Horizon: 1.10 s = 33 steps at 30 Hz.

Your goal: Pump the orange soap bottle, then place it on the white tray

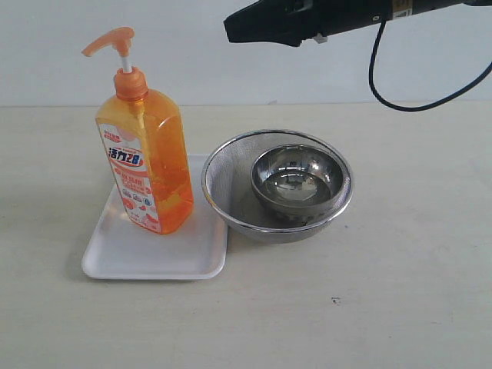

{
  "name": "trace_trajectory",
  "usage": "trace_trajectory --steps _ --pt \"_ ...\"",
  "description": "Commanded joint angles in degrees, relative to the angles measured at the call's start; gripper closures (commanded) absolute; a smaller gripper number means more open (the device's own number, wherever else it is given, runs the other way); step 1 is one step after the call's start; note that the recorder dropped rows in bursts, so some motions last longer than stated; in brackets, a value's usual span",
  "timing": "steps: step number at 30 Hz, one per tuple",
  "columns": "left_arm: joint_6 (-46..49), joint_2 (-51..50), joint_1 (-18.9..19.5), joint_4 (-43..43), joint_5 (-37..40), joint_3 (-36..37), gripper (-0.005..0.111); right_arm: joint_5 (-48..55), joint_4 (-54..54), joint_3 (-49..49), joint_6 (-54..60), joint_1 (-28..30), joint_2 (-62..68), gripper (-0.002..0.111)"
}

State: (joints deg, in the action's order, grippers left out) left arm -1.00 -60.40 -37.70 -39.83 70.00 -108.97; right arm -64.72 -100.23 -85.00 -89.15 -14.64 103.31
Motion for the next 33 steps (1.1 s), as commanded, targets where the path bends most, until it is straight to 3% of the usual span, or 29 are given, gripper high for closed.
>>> trace_trajectory --steps 1,8,12,18,33 --pt "-0.58 -0.61 -0.17 -0.02 -0.03 0.38 0.102 2.01 0.29 -0.14 0.85 0.38 -0.83 0.107" --pt "-0.58 -0.61 -0.17 -1.40 -0.03 0.77 0.102 2.91 0.29 -0.14 1.50 0.38 -0.83 0.107" --pt "-1.41 0.45 -0.17 -2.09 -0.03 4.78 0.102 3.85 0.29 -0.14 2.08 0.15 -0.83 0.107" --pt "-7.93 4.91 -0.17 -5.67 -0.71 16.72 0.102 4.17 0.29 -0.14 4.60 0.13 -0.83 0.107" --pt "-25.23 23.88 -0.17 -7.79 -14.81 49.26 0.102 6.18 0.29 -0.14 7.80 -2.54 -0.16 0.107"
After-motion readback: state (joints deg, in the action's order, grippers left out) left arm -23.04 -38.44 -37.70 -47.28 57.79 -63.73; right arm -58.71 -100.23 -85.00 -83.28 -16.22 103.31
